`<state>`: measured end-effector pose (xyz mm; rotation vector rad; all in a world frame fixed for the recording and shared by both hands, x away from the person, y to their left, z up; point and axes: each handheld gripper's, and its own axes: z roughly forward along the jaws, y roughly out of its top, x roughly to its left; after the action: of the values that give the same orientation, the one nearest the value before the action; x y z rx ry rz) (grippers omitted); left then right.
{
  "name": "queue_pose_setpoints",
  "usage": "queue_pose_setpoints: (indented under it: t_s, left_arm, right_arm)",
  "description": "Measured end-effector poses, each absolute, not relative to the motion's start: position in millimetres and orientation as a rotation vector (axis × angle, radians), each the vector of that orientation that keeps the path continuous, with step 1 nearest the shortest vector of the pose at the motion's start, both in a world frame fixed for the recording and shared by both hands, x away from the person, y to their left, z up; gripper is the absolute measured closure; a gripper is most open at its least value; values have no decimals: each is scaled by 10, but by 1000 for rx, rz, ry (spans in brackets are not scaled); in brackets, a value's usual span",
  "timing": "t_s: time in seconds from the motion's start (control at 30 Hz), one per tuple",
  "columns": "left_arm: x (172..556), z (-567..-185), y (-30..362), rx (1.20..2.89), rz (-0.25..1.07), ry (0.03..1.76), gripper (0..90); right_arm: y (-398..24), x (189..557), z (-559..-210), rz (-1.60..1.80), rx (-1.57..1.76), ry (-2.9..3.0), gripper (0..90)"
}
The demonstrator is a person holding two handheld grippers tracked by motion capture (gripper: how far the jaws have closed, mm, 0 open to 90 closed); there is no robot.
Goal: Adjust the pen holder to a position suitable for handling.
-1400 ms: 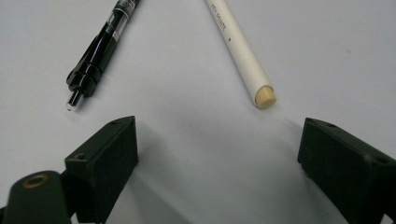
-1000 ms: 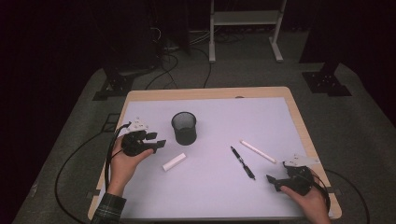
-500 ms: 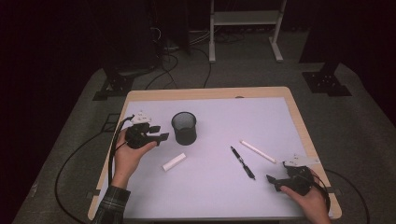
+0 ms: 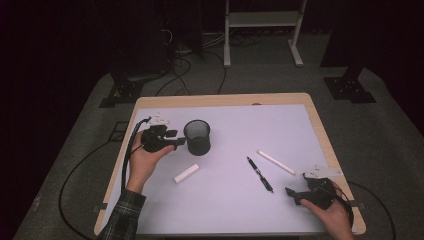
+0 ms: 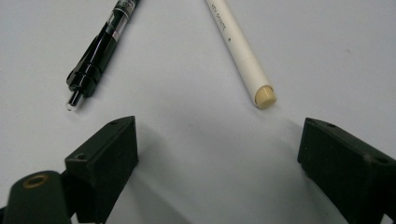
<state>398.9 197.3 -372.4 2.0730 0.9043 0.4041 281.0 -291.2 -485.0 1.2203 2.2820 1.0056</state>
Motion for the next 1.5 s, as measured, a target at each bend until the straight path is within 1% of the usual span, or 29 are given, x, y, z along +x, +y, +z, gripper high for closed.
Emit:
queue_pose_setpoints:
  t_s: [0.2,0.53,0.7,1.0,1.5]
  left_arm:
    - [4088,-3673,1932,2066,408,907,496]
    - [4282,-3635,1855,2104,413,925,503]
    - [4392,-3667,1808,2112,398,939,505]
    - [4500,-3701,1723,2139,410,959,506]
    - [4678,-3811,1594,2230,428,980,531]
  right_arm:
    - [-2911,2809,-4851,1007,1221,2281,111]
    - [-2913,2811,-4851,1006,1217,2282,111]
    - [-2912,2809,-4850,1006,1222,2283,111]
    - [-2912,2809,-4850,1006,1220,2282,111]
    - [-2912,2808,-4850,1006,1220,2282,112]
